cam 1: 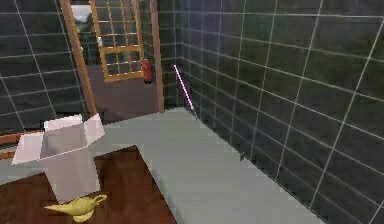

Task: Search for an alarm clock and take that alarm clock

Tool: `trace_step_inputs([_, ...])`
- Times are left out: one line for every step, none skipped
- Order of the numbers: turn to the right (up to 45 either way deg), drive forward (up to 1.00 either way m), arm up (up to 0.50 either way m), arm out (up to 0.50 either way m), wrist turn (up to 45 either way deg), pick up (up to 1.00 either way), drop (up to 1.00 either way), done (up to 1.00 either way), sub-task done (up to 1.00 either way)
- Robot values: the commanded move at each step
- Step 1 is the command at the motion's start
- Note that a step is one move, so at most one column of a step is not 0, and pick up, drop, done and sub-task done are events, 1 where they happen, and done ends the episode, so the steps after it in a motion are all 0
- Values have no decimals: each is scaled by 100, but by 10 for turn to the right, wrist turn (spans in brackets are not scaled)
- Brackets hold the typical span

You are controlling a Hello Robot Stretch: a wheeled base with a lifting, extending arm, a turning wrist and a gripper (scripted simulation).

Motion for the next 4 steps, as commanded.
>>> trace_step_inputs([450,0,0,0,0,0,0,0,0])
trace_step_inputs([30,0,0,0,0,0,0,0,0])
trace_step_inputs([240,0,0,0,0,0,0,0,0])
trace_step_inputs([450,0,0,0,0,0,0,0,0])
